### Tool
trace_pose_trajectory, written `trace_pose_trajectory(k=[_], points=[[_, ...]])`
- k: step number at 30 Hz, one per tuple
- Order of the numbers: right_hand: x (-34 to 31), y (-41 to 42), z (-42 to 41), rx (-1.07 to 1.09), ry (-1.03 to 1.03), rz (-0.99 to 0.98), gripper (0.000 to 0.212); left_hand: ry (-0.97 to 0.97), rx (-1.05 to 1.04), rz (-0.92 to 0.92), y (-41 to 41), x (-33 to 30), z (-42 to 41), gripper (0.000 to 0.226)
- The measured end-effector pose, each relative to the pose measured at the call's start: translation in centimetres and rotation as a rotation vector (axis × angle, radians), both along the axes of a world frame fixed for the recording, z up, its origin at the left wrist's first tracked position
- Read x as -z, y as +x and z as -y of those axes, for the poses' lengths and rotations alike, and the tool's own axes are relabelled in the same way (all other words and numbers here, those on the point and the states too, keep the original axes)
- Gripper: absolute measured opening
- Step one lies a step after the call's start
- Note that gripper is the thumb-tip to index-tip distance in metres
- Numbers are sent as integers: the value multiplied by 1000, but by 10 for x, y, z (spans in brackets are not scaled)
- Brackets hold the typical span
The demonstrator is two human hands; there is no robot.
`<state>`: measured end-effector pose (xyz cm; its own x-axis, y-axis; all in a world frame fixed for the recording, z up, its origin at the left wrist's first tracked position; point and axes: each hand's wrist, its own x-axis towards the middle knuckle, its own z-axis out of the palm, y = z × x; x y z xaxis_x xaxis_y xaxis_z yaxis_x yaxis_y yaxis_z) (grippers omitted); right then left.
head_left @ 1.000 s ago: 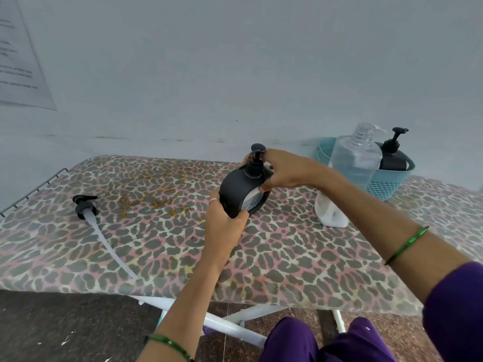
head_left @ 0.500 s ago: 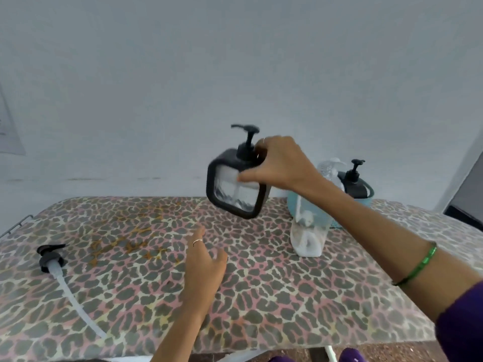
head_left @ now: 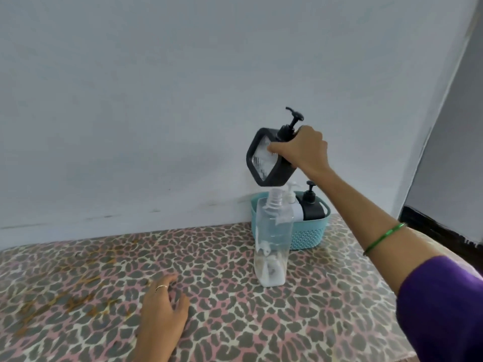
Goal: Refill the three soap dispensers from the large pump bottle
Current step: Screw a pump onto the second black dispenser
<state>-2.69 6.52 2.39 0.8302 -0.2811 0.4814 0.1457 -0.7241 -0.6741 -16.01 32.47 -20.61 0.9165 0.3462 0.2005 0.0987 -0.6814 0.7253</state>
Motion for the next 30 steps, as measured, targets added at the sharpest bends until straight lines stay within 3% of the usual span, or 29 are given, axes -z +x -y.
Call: trace_pose_trajectory(k=[5,19,25,30], points=[[43,14,2,10,41,-68,43,-22,-52,-21,1,-3,2,34],[105,24,-13,87,-212,-185,58,-33,-87,6,0,-1,2,25],[116,26,-14,73,-327,-249,25,-25,-70,41,-1,3,1,23],[120,20,-2,7,-361,-253,22,-13,-72,54,-1,4,1,25]])
